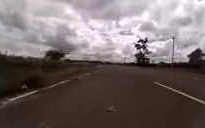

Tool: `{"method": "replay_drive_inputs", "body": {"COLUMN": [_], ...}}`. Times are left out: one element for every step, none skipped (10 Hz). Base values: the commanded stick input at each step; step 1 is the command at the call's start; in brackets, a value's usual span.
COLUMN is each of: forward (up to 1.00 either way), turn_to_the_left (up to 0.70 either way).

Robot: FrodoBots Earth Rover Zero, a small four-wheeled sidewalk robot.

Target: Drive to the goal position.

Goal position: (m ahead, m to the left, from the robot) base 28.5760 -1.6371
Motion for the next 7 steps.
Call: {"method": "replay_drive_inputs", "body": {"forward": [1.00,1.00,1.00,1.00,1.00,1.00,1.00], "turn_to_the_left": [-0.31,-0.12,-0.06,0.00,0.00,0.00,0.00]}}
